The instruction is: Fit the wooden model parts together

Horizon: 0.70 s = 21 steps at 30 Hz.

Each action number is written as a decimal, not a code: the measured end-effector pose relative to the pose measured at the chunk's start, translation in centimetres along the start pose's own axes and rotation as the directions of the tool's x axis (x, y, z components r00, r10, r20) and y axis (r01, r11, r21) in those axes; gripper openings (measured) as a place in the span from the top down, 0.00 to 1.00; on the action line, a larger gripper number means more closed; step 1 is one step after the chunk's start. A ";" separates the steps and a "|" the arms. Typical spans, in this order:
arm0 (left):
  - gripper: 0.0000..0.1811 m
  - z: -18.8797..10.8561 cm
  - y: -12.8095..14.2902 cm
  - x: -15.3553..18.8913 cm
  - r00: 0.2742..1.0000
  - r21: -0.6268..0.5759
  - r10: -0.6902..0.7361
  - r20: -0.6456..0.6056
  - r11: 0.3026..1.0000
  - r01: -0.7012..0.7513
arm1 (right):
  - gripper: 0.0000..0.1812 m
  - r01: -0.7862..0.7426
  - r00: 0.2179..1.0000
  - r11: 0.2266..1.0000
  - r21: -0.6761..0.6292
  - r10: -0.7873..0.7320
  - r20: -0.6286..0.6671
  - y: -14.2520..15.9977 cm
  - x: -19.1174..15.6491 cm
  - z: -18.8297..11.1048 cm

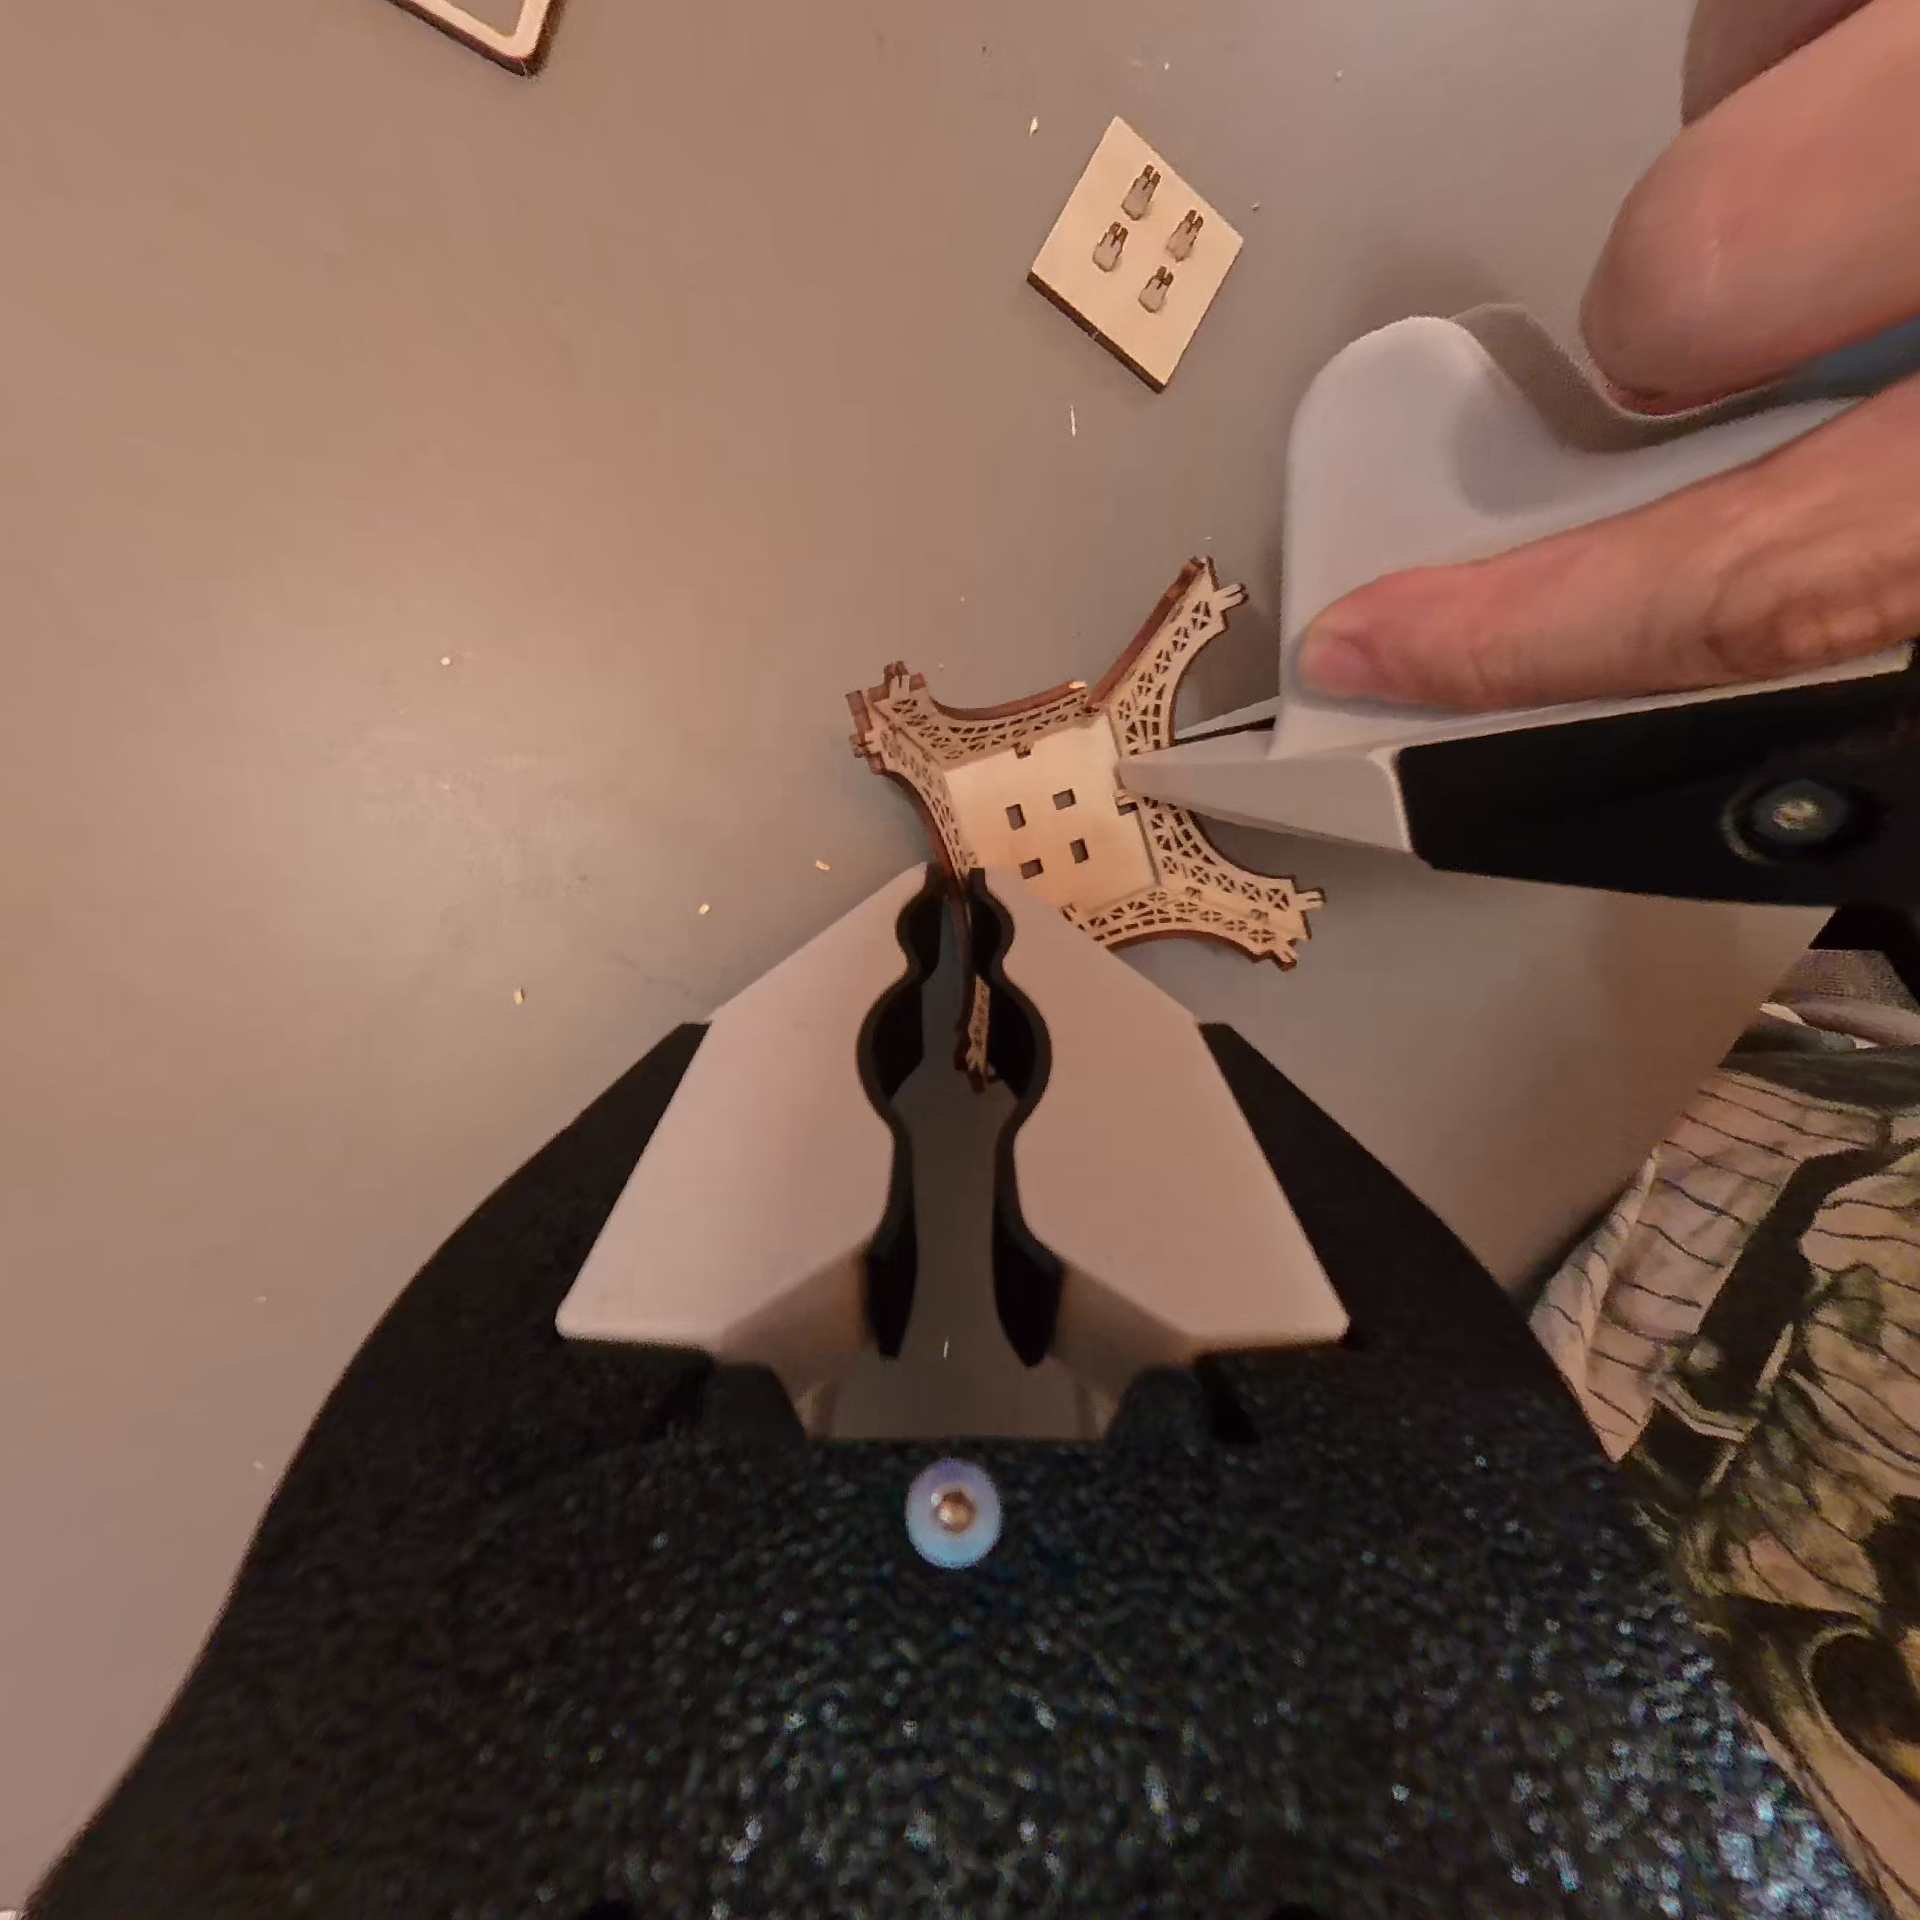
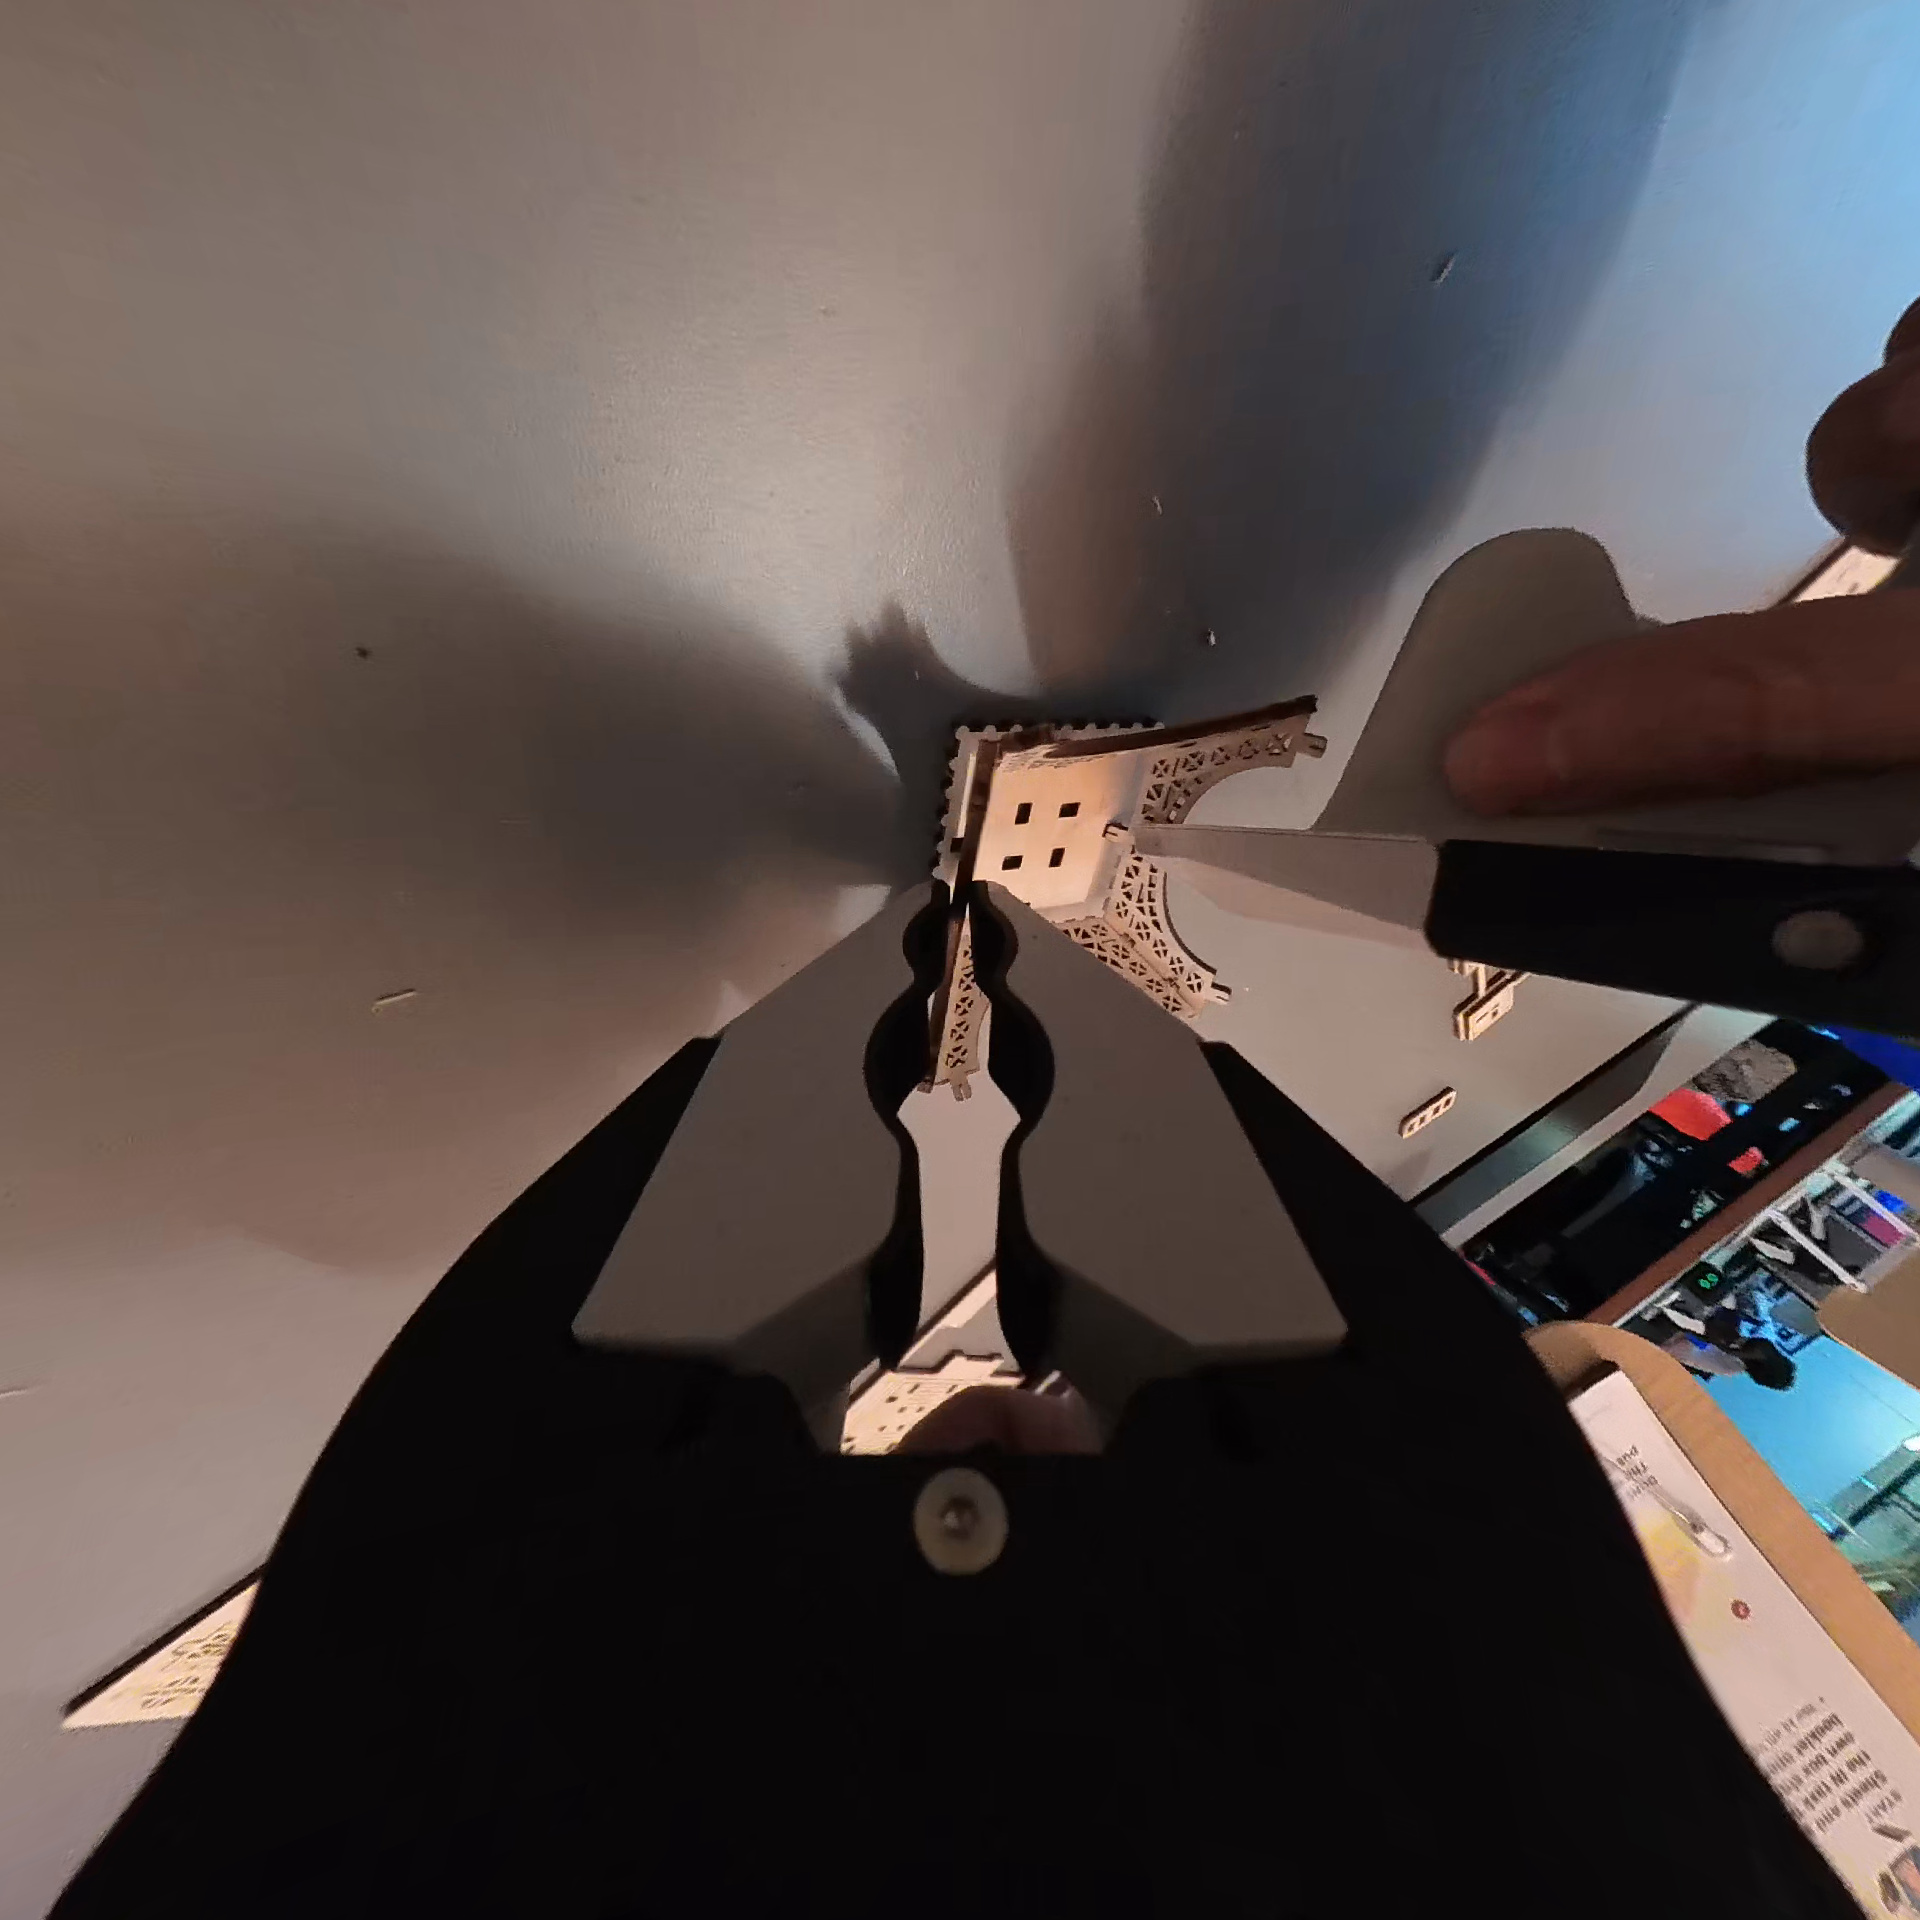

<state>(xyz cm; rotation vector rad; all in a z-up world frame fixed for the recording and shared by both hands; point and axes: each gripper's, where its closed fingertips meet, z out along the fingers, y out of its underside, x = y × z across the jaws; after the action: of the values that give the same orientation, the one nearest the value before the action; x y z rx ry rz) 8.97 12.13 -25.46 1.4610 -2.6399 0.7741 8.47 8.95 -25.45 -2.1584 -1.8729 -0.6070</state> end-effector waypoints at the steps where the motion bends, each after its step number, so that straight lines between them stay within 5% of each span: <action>1: 0.99 0.0 0.0 0.0 1.000 -0.001 -0.001 -0.001 1.000 0.001 | 0.99 -0.005 1.000 1.000 0.002 0.004 0.010 0.0 0.0 0.0; 21: 0.99 0.0 0.0 0.0 0.999 0.028 -0.027 -0.021 0.999 0.027 | 1.00 -0.048 0.997 0.995 0.083 0.042 0.069 -0.1 0.5 -0.6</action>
<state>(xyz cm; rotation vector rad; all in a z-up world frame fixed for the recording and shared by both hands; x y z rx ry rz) 9.00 12.15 -25.48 1.4842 -2.5992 0.8227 8.37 9.14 -24.71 -2.1862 -1.8424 -0.4433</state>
